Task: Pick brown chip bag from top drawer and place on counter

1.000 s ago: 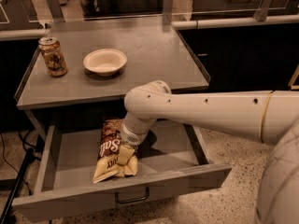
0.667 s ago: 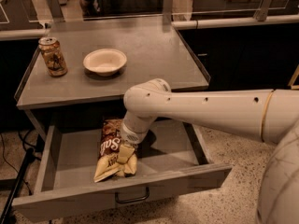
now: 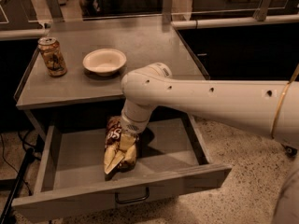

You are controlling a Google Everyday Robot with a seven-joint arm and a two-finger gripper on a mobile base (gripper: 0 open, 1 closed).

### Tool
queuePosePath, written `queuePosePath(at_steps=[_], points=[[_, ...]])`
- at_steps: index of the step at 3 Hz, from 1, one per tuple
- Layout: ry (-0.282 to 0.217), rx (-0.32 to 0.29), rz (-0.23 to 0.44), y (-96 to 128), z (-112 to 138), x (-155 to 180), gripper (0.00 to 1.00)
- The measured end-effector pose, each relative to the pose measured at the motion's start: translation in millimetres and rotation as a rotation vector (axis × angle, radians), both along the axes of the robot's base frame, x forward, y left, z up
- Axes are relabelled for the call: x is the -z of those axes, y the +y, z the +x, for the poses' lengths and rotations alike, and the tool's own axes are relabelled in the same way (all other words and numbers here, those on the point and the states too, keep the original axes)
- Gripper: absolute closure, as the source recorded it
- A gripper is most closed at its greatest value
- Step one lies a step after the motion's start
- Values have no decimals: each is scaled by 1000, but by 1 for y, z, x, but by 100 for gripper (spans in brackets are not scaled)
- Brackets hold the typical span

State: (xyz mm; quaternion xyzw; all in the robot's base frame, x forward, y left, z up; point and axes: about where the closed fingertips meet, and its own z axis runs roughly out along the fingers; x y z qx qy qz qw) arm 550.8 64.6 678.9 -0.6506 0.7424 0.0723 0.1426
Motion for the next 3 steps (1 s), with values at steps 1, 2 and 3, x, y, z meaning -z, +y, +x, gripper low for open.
queuePosePath(at_steps=[1,2,3], points=[[18,29,-19,-11,-3,-22,100],[53,52,-30,-25,-12,-40,100],[51,110,-10,-57,-62,-88,100]])
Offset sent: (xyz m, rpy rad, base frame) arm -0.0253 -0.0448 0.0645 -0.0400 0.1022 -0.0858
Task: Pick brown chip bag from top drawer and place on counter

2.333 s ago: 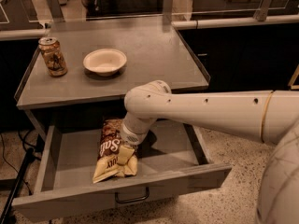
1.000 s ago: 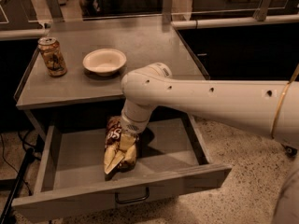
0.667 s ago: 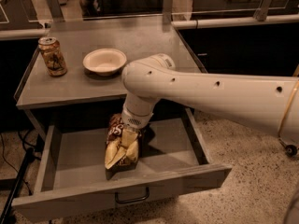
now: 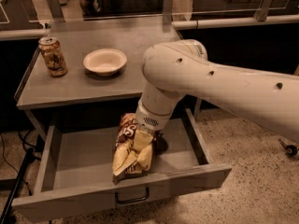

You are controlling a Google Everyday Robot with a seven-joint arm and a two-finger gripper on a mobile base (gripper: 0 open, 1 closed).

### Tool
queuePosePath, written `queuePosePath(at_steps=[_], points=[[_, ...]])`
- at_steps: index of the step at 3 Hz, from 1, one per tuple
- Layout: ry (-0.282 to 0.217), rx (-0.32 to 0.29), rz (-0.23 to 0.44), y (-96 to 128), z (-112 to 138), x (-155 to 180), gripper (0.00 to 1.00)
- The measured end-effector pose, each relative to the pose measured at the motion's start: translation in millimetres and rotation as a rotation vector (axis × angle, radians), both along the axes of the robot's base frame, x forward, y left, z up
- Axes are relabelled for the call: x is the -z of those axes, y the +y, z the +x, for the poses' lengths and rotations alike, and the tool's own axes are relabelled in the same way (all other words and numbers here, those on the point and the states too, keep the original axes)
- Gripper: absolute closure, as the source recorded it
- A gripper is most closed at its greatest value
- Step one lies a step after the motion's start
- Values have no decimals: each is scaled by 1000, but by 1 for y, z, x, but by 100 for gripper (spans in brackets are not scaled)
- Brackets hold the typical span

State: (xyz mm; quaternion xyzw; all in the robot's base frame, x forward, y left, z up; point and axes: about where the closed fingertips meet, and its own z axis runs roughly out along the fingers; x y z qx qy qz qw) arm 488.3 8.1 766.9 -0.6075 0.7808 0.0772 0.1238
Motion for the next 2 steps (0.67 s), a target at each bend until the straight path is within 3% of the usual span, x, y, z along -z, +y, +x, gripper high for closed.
queuePosePath(at_steps=[1,2], points=[[0,4,7,0,2,-4,100],[-22,42,-9,-14,0,-25,100]])
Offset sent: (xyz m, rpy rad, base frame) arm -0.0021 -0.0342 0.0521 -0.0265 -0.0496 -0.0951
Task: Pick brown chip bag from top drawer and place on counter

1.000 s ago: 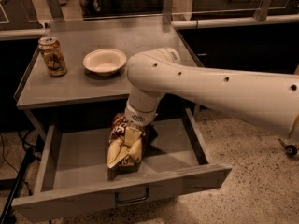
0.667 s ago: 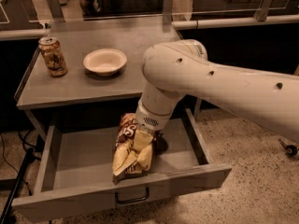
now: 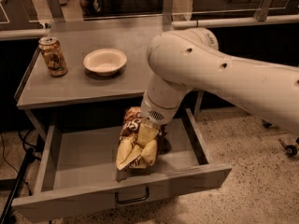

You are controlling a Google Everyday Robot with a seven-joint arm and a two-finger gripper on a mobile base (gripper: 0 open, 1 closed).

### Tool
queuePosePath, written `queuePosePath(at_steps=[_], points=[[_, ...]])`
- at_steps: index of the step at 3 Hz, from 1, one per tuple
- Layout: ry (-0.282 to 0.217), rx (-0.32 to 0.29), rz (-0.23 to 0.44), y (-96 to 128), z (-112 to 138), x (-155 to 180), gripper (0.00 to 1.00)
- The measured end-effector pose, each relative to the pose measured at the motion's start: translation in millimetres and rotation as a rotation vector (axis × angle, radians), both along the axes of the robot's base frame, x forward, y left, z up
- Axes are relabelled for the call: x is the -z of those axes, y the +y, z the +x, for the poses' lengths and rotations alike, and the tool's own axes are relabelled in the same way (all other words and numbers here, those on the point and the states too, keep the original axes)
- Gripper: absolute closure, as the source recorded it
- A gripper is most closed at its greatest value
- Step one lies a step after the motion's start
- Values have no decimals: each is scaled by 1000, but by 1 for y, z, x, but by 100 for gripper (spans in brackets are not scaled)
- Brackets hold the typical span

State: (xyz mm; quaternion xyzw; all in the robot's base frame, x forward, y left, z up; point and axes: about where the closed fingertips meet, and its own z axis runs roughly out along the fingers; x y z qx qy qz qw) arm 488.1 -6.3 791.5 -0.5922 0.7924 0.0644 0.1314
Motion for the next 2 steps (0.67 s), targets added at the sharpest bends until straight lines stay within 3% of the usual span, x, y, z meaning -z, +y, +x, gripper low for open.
queuePosePath(at_steps=[2], points=[[-54,103,-42,-41,-14,-41,100]])
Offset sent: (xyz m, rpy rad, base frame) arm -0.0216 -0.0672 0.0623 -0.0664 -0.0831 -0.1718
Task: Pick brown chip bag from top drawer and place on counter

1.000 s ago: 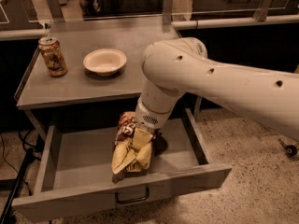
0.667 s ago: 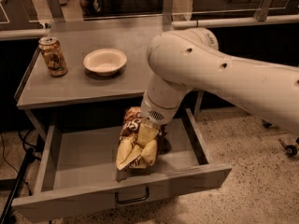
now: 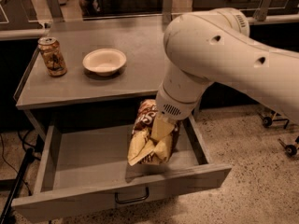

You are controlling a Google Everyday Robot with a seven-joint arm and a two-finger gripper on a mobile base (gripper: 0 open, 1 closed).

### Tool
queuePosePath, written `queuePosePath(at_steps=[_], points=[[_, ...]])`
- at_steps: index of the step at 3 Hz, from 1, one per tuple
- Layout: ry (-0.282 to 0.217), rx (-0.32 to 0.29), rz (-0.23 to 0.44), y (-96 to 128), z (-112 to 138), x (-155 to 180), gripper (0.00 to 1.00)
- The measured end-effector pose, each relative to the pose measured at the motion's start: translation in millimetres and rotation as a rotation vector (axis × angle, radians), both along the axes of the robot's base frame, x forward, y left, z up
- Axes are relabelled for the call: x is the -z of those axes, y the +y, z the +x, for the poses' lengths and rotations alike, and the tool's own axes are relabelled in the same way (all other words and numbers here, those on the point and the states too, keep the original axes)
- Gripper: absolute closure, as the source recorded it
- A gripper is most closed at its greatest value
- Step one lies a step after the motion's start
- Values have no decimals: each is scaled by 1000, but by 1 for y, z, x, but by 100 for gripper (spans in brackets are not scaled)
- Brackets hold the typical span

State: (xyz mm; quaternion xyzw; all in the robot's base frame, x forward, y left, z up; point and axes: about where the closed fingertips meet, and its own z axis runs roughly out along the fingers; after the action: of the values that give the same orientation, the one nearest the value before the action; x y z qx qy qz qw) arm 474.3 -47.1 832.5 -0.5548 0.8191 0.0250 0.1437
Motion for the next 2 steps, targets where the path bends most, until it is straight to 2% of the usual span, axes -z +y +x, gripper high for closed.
queuePosePath(at_steps=[1,2], points=[[-70,42,-2,-16,-7,-20,100],[-77,44,-1,-16,-7,-23,100]])
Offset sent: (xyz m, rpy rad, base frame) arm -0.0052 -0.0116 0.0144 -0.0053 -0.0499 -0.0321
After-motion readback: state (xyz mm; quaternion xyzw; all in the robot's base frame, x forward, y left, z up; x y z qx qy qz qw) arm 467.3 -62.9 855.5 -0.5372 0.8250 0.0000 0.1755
